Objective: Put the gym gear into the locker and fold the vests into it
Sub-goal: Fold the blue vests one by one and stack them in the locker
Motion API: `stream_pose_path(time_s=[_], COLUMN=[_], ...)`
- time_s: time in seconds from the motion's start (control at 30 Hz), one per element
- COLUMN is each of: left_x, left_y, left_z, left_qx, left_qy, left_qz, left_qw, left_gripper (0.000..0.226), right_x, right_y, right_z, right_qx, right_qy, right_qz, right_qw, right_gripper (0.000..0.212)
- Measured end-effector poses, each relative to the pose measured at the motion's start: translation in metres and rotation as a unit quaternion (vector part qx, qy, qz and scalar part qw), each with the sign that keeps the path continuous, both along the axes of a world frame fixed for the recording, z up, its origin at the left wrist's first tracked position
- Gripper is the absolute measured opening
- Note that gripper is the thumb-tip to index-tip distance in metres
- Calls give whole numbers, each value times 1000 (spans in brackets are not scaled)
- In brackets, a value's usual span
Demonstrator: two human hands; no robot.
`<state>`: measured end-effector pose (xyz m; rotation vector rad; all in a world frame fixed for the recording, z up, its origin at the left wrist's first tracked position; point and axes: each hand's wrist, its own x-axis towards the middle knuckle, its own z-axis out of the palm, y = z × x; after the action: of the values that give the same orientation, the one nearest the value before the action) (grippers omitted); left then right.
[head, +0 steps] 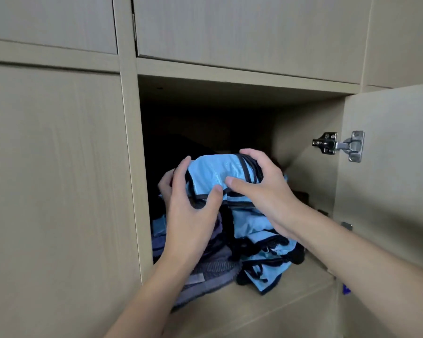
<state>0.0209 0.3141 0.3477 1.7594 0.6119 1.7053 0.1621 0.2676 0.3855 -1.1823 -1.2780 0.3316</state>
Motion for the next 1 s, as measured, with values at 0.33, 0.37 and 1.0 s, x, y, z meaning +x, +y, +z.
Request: stream_pose_path(time_s=[0.33, 0.37, 1.0], left_x=[28, 27, 18], left_y=[55, 58, 70], left_z=[-7, -14, -75], left_qx=[-83, -89, 30], left_qy=[42, 44, 100], left_qz=[287, 301, 374], left_qw=[953, 949, 921], left_gripper=[53, 53, 42], right_x=[-11, -12, -19], right_y=[95, 100, 110], right_z=[-6, -12, -80], right_qx=[-97, -102, 15], right_qy=[-90, -123, -113], right_qz=[38, 17, 3], right_qw=[990, 987, 993], right_gripper=[67, 71, 48])
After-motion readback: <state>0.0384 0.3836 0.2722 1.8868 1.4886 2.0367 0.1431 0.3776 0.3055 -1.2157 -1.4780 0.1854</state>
